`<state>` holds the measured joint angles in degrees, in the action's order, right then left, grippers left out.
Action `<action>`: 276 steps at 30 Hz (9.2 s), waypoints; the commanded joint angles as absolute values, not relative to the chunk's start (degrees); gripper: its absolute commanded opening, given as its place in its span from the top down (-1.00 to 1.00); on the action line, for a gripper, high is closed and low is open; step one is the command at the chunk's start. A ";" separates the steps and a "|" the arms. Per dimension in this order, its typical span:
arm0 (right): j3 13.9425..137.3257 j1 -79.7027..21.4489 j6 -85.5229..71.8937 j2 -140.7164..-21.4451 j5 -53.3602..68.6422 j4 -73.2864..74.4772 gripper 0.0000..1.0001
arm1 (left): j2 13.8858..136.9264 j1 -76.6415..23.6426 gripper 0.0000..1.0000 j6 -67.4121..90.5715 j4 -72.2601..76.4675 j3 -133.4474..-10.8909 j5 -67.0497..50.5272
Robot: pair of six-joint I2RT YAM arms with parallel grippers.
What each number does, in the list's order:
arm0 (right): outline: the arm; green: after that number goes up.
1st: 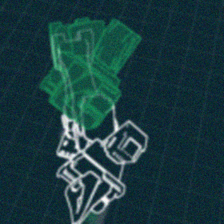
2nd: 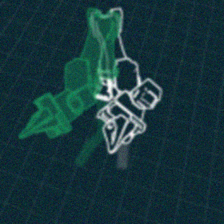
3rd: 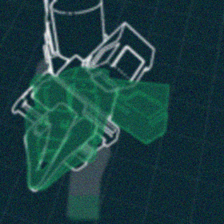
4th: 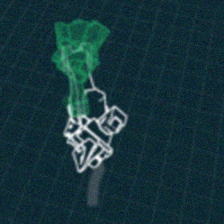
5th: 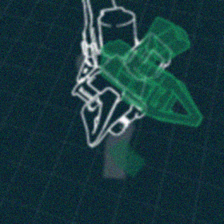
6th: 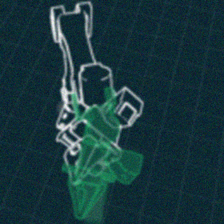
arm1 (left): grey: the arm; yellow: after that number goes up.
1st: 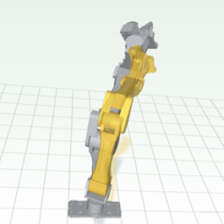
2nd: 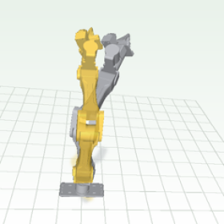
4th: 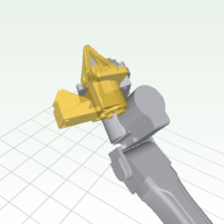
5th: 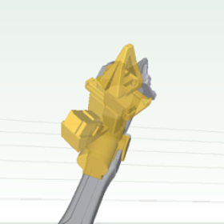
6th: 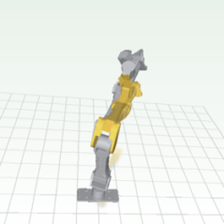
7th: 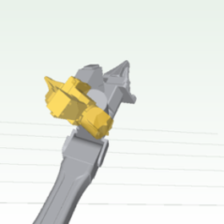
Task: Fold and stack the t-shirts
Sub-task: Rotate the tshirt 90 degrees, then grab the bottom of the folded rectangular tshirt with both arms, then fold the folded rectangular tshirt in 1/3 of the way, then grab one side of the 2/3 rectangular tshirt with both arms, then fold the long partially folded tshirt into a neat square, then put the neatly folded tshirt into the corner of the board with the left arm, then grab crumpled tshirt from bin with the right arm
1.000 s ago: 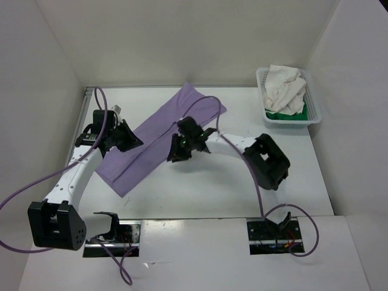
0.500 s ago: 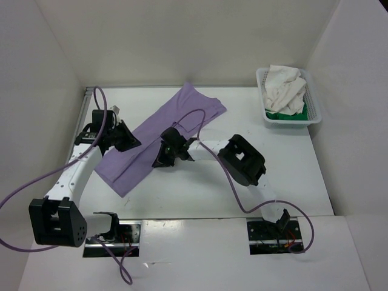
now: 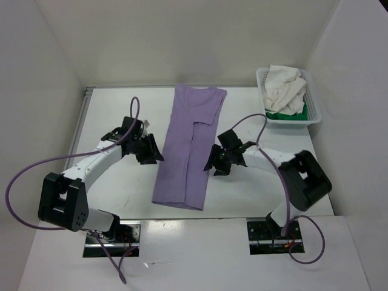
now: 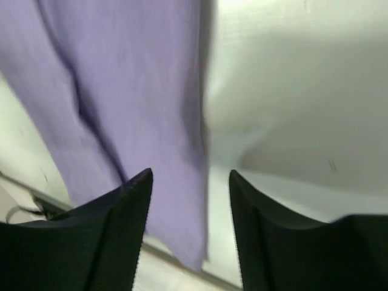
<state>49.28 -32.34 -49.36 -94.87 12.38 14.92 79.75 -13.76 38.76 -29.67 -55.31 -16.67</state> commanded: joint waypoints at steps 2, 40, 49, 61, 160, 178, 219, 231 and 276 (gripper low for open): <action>44.57 -32.17 -48.93 -83.69 12.65 19.34 -0.21 | 79.72 -15.38 0.00 36.91 -32.51 -50.03 -19.85; 31.11 -56.24 -70.40 -76.75 14.33 9.03 1.00 | 76.66 -15.38 1.00 46.41 -39.35 -36.47 -23.20; 46.90 -33.10 -50.94 -68.10 16.25 25.13 1.00 | 75.49 -9.14 1.00 44.90 -40.99 -53.68 -24.15; 70.03 -17.41 -37.88 -99.22 16.00 21.45 1.00 | 111.69 -9.14 1.00 47.37 -30.41 -89.71 -18.63; 31.74 -40.66 -60.17 -70.33 14.76 20.20 1.00 | 75.46 -13.89 1.00 45.18 -31.33 -37.62 -26.79; 66.16 -16.36 -38.25 -86.02 19.34 25.84 1.00 | 96.19 -10.55 1.00 45.97 -29.45 -82.59 -20.59; 66.09 -19.07 -36.65 -89.57 20.30 20.13 0.22 | 128.58 -11.34 0.11 35.33 -13.62 -88.15 -34.10; 61.35 -19.07 -36.65 -84.81 21.36 20.13 0.15 | 120.35 3.23 1.00 44.47 -12.13 -91.24 -27.52; 126.99 13.54 -26.10 -131.73 -15.90 38.84 -0.39 | 88.93 -14.93 0.08 43.51 -11.60 -57.03 -30.50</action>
<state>119.24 14.74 -28.18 -127.07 -10.35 34.96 86.59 -13.15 45.45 -12.49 -55.86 -28.67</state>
